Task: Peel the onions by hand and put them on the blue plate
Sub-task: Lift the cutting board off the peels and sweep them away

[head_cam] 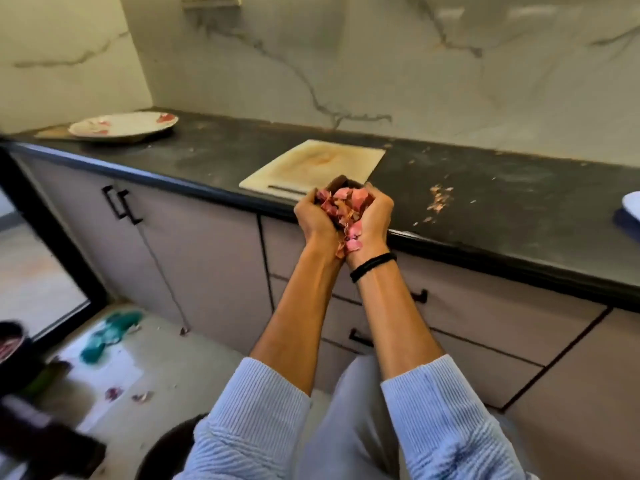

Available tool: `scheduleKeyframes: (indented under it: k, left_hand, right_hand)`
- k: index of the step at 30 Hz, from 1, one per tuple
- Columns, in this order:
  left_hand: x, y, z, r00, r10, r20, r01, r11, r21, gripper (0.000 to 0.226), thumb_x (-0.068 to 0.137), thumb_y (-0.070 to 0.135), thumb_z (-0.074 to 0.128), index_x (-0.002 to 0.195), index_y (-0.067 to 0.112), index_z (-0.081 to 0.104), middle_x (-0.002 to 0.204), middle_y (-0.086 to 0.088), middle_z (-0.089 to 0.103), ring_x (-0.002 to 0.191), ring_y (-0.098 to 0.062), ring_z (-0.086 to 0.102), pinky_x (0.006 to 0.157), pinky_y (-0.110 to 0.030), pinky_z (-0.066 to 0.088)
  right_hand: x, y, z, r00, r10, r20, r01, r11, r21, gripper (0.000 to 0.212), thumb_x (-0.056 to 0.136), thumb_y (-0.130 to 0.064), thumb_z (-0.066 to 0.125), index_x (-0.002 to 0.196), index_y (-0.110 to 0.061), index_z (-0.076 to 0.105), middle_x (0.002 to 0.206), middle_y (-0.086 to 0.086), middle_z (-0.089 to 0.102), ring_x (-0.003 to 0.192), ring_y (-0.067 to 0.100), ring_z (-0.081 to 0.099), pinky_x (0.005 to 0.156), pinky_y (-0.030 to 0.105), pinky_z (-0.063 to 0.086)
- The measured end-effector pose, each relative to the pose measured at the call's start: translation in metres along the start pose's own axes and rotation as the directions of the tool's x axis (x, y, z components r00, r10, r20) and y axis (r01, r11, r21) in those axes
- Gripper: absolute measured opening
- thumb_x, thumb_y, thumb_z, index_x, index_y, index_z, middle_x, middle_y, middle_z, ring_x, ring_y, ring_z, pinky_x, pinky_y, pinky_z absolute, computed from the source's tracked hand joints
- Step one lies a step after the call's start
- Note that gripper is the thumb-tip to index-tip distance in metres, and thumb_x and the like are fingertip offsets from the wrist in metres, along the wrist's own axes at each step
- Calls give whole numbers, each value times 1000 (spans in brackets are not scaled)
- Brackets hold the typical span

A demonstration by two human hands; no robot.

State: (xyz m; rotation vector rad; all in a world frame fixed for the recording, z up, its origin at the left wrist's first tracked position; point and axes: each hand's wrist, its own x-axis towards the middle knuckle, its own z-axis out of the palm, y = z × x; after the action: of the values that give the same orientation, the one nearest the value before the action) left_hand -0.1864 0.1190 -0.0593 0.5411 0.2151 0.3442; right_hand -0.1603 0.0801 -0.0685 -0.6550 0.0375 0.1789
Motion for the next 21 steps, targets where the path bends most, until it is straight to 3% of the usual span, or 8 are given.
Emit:
scheduleKeyframes:
  k: [2,6,9,12,15,19,21]
  left_hand:
    - [-10,15,-34,998,24,-61,-23,999,24,53,98,20,33,67,6,74,71,-13,70,63,-24,68,65,-28,57]
    - [-36,38,-109,978,60,-199,-40,994,103,64,100,25,31,54,10,72,66,-12,70,57,-22,68,61,-27,55]
    - [-61,51,-166,941,91,-326,-51,990,128,66,101,24,31,49,9,69,59,-10,68,51,-19,66,58,-24,54]
    - [-82,59,-226,888,118,-444,-81,992,100,72,101,22,29,40,10,65,55,-8,67,48,-18,65,58,-24,52]
    - [-102,63,-288,795,124,-594,-123,992,42,69,100,24,29,47,8,69,59,-11,69,53,-23,68,61,-27,52]
    - [-127,62,-366,621,80,-780,-122,992,4,54,97,25,31,69,6,72,66,-14,71,65,-28,68,63,-28,55]
    - [-135,59,-396,538,55,-841,-94,996,5,52,95,26,32,73,5,74,72,-15,74,74,-31,70,71,-33,58]
  right_hand:
    - [-19,33,-1,995,90,43,-92,995,35,31,95,-25,45,77,-6,61,74,12,61,70,28,59,70,34,52]
    - [-56,104,-10,971,235,44,-236,971,40,38,99,-28,39,77,-4,60,69,12,63,66,28,61,66,31,55]
    - [-83,165,-22,944,328,-20,-329,943,-43,33,88,-32,52,74,-4,63,77,16,64,74,33,62,72,35,55]
    - [-106,228,-39,893,442,-87,-449,885,-122,34,71,-31,62,85,0,64,85,20,64,79,35,63,72,37,56]
    - [-133,287,-64,818,524,-238,-569,797,-202,32,71,-28,66,88,-1,67,95,22,66,82,36,64,72,39,58]
    - [-176,334,-89,683,618,-389,-724,641,-255,18,77,-20,60,73,-5,68,81,18,70,68,34,68,77,50,61]
    - [-189,340,-94,612,679,-406,-791,543,-284,32,89,-16,48,62,-5,60,58,13,64,46,25,62,52,31,59]
